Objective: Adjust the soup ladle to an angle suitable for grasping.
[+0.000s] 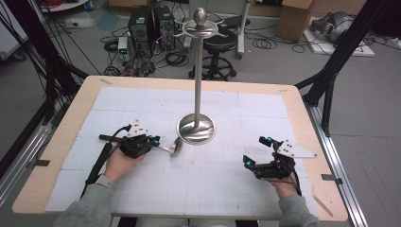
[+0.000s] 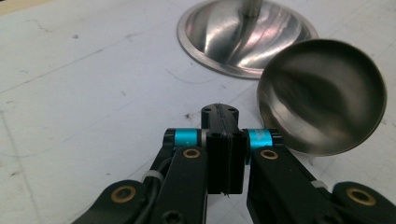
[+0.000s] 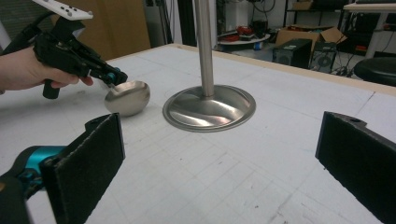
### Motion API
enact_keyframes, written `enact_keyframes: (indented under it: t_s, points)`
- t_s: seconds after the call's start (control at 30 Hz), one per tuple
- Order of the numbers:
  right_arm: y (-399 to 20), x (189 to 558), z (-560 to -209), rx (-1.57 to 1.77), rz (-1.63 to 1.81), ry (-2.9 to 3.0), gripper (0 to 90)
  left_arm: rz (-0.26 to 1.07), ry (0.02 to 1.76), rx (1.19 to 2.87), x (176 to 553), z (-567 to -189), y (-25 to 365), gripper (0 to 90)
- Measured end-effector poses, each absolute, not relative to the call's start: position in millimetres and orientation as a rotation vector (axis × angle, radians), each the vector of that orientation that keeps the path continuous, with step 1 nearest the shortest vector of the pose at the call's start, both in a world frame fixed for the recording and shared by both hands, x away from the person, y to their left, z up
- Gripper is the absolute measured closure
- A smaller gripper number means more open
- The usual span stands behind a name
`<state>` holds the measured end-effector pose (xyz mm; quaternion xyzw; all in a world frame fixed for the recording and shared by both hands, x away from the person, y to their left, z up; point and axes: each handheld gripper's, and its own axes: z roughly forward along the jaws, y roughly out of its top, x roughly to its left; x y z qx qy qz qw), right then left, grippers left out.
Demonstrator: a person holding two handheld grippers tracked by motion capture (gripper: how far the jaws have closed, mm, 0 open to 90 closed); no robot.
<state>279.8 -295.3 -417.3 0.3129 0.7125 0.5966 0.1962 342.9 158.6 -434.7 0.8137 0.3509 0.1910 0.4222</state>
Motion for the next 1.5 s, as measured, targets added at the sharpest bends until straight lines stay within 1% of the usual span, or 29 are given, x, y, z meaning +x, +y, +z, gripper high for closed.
enact_keyframes:
  t_s: [0.17,0.53,0.73,0.87,1.03,1.37,1.5]
  points:
    - [-298.4,274.9,-417.6,0.870,1.659,1.995,0.2,0.443,0.888,2.060,348.0,-436.8,152.5,89.5]
    - [-305.8,266.6,-418.5,0.887,1.640,1.983,0.3,0.428,0.868,2.112,356.5,-446.8,140.0,89.5]
    - [-306.9,264.5,-418.6,0.889,1.636,1.986,0.3,0.415,0.876,2.111,357.4,-447.2,138.5,89.5]
    - [-307.3,265.2,-418.7,0.880,1.632,1.978,0.3,0.418,0.868,2.117,353.3,-447.7,133.5,89.5]
    - [-306.3,265.6,-419.2,0.880,1.634,1.987,0.3,0.412,0.881,2.109,352.3,-447.7,133.6,89.6]
    - [-306.0,266.9,-419.3,0.885,1.637,1.989,0.3,0.404,0.852,2.136,340.4,-446.2,133.7,89.6]
    - [-306.0,267.5,-419.0,0.881,1.641,1.987,0.2,0.362,0.852,2.114,335.7,-447.5,138.8,89.6]
